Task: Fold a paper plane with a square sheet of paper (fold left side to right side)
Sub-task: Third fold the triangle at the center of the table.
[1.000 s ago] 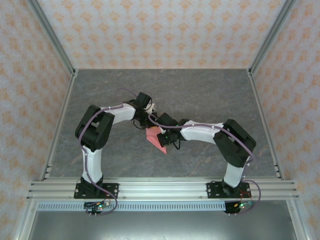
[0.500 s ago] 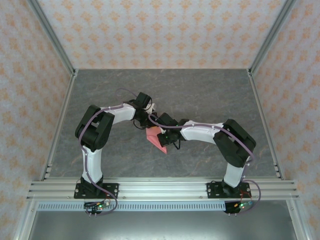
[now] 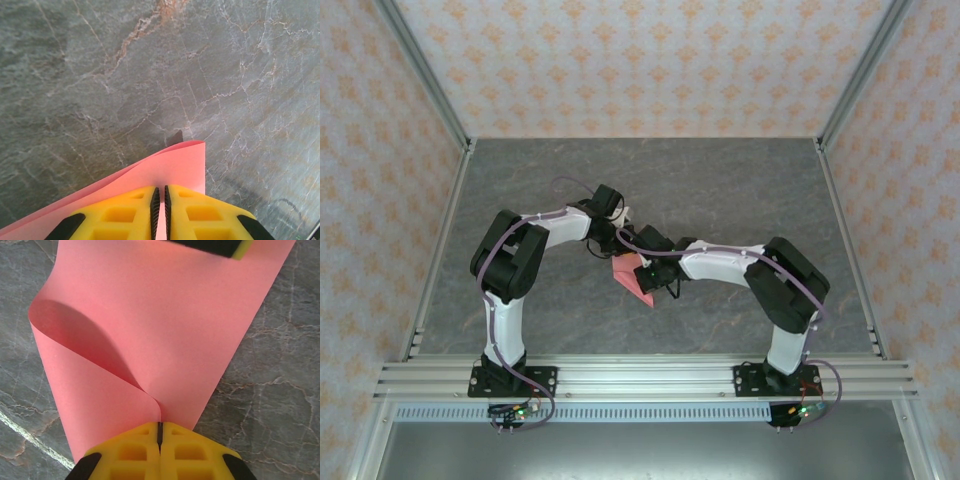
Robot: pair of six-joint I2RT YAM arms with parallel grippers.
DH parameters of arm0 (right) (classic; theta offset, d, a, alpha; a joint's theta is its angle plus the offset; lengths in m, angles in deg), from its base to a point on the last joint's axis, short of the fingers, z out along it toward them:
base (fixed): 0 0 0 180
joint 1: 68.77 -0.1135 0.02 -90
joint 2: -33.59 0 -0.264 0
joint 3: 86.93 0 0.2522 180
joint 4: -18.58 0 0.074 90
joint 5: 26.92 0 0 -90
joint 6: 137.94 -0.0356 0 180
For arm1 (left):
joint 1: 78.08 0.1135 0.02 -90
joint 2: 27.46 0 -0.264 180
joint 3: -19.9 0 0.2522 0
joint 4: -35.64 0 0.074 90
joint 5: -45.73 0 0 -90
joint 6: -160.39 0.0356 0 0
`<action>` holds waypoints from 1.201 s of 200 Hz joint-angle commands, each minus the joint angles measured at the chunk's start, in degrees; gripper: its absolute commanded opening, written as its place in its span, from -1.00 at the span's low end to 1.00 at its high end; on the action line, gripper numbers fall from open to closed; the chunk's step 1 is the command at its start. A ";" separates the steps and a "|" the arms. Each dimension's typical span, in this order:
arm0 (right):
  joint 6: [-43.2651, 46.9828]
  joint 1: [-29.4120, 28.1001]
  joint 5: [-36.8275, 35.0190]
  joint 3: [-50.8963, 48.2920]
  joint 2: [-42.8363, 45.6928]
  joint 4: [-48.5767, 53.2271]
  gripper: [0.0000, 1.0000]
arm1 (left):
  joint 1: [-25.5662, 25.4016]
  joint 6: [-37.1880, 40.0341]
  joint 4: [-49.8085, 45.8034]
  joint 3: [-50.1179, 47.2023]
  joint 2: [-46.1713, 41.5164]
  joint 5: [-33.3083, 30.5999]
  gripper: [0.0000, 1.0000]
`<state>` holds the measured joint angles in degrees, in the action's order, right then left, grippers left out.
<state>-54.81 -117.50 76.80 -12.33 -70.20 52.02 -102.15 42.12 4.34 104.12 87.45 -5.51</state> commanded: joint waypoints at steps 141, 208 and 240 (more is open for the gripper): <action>1.27 -1.98 0.52 -0.29 -5.06 4.93 -1.00 | 7.01 5.33 -12.80 7.41 -3.98 -0.44 -0.49; 1.33 -2.07 0.79 0.59 -4.98 4.99 -1.00 | 7.60 -1.32 -4.12 -10.39 -19.45 4.48 -0.71; 1.30 -2.07 0.71 0.42 -4.91 4.95 -1.00 | 4.63 -4.78 -1.84 -14.03 -21.09 5.68 -0.74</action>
<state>-54.12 -118.16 75.79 -10.67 -71.19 54.12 -95.29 41.01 -0.36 92.23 66.91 -1.95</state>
